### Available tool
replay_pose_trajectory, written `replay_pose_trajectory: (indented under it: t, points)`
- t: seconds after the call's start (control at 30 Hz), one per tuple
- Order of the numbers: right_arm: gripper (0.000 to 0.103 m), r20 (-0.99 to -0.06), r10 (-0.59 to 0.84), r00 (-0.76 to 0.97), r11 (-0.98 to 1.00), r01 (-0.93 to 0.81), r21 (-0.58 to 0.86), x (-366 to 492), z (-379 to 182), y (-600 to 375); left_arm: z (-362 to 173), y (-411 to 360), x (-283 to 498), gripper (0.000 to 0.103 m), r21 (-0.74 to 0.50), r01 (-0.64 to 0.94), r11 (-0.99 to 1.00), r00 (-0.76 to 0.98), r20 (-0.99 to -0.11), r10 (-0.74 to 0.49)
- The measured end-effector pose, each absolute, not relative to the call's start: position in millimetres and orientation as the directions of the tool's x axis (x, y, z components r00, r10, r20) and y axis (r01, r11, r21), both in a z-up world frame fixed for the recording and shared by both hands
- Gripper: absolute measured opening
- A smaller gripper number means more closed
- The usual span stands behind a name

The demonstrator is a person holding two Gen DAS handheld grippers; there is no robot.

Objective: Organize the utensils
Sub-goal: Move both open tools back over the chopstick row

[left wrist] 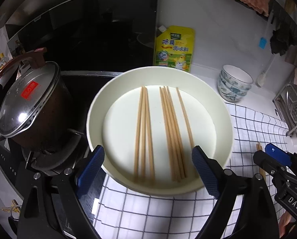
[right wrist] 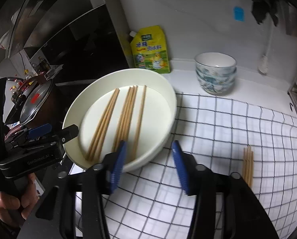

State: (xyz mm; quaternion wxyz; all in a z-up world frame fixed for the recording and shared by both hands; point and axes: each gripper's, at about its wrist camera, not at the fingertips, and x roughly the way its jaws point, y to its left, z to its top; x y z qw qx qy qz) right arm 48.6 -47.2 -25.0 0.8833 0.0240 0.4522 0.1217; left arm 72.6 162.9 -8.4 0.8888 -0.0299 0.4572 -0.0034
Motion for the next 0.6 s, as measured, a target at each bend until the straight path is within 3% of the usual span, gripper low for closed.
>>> replay_pose_trajectory:
  t: [0.6]
  points:
    - [0.057, -0.845, 0.110, 0.524, 0.991, 0.007, 0.133, -6.1, -54.5, -165.0, -19.2, 47.5, 34.6, 0.094, -0.060, 0.186, 0.981, 0.544, -0.825, -0.153]
